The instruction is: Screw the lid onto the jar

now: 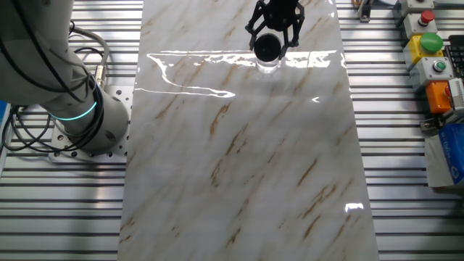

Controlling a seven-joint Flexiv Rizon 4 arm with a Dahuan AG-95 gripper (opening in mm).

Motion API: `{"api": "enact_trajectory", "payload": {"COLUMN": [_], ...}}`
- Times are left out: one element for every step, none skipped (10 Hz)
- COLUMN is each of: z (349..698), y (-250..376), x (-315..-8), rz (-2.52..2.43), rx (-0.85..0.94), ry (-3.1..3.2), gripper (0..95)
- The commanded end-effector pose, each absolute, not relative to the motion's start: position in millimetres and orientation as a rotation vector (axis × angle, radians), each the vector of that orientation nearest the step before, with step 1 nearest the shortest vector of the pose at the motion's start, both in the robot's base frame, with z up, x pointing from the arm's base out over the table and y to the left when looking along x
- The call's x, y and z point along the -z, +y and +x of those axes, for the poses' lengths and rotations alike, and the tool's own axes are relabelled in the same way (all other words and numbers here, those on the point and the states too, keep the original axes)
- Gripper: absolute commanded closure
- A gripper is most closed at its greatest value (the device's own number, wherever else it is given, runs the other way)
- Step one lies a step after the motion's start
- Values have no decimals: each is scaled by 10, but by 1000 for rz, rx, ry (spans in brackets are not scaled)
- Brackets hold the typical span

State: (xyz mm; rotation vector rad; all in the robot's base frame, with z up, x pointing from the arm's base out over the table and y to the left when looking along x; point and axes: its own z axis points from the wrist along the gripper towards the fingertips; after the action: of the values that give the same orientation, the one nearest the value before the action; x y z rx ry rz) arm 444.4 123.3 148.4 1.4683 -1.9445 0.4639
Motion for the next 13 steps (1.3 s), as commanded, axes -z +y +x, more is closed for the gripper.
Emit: {"api": "enact_trajectory", "payload": {"z": [4504,4522,4533,4539,4538,4536,4534,4529,4522,4504,4470,4449,4426], "y": [1266,1276,1281,1284,1284,1283,1283,1283,1284,1286,1291,1295,1299], "x": [-1471,-1462,-1455,-1452,-1452,-1453,-1453,-1451,-1447,-1436,-1414,-1398,-1382], "rz": [1465,1458,1447,1441,1437,1424,1415,1412,1403,1393,1385,1381,1375], "rx": [-462,-467,-481,-503,-515,-536,-537,-540,-541,-541,-541,-540,-540], "ry": [-1934,-1931,-1923,-1898,-1886,-1873,-1868,-1861,-1854,-1857,-1864,-1868,-1876], "gripper": [950,950,950,950,950,950,950,950,950,950,950,950,950]}}
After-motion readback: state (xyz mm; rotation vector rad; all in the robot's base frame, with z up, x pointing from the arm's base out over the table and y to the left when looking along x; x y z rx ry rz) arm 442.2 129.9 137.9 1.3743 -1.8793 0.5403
